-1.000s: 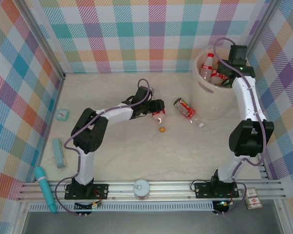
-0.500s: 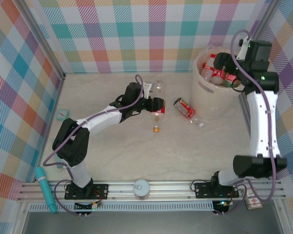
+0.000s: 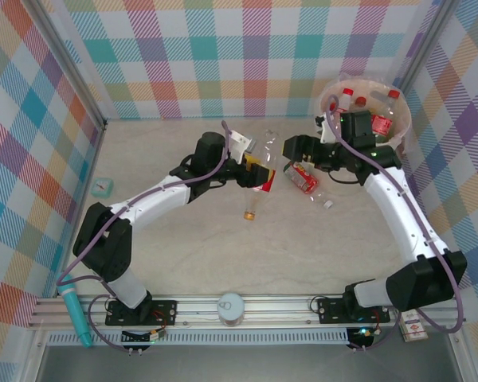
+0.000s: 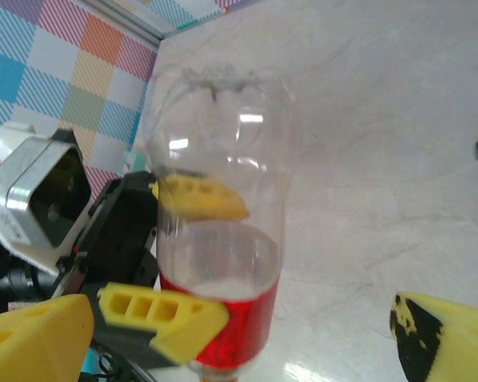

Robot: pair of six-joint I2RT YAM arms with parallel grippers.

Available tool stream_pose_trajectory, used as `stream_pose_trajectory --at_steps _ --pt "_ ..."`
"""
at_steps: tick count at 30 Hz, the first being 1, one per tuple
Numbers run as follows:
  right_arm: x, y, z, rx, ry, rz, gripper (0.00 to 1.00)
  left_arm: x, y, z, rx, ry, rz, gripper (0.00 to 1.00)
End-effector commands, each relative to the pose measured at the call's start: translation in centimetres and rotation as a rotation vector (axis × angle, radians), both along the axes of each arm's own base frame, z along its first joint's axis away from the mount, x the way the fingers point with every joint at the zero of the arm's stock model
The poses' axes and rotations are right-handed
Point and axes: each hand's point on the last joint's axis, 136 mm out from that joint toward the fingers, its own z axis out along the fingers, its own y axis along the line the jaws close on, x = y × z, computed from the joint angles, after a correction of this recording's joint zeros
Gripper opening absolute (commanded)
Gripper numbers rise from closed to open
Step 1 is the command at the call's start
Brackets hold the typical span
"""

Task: Put the plastic bottles in the bin

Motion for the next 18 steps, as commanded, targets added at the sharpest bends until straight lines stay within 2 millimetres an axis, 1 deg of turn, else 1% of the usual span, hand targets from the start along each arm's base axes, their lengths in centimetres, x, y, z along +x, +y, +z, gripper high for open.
stream_pose_trajectory --at_steps 1,6,9,11,12,14,15,17,18 --pt "1.8 2.0 0.9 0.104 -0.043 0.023 0.96 -2.1 -0.6 2.7 -0.082 -0.044 -0.094 0.68" --pt "3.0 4.8 0.2 0.169 -0.019 0.092 0.97 -2.9 -1.0 3.1 -0.084 -0.037 -0.131 0.67" --pt "3.7 5.9 -0.8 0.169 0.008 0.106 0.97 -3.3 -1.3 3.3 -0.095 -0.033 -0.154 0.67" --pt "3.8 6.4 -1.4 0.165 0.026 0.119 0.95 -3.6 -1.4 3.6 -0.108 -0.033 -0.164 0.67" --pt "3.9 6.5 -1.5 0.162 0.031 0.116 0.92 -3.5 -1.4 3.7 -0.11 -0.032 -0.16 0.68" --pt "3.9 6.2 -1.2 0.15 0.018 0.1 0.82 -3.5 -1.2 3.7 -0.105 -0.033 -0.149 0.69" --pt "3.8 5.9 -1.0 0.142 0.01 0.09 0.76 -3.4 -1.1 3.7 -0.102 -0.035 -0.14 0.71" --pt "3.6 5.6 -0.4 0.128 -0.006 0.08 0.69 -3.3 -1.0 3.6 -0.099 -0.035 -0.126 0.77" --pt "3.5 5.4 0.1 0.124 -0.015 0.074 0.65 -3.2 -0.9 3.7 -0.101 -0.035 -0.118 0.82"
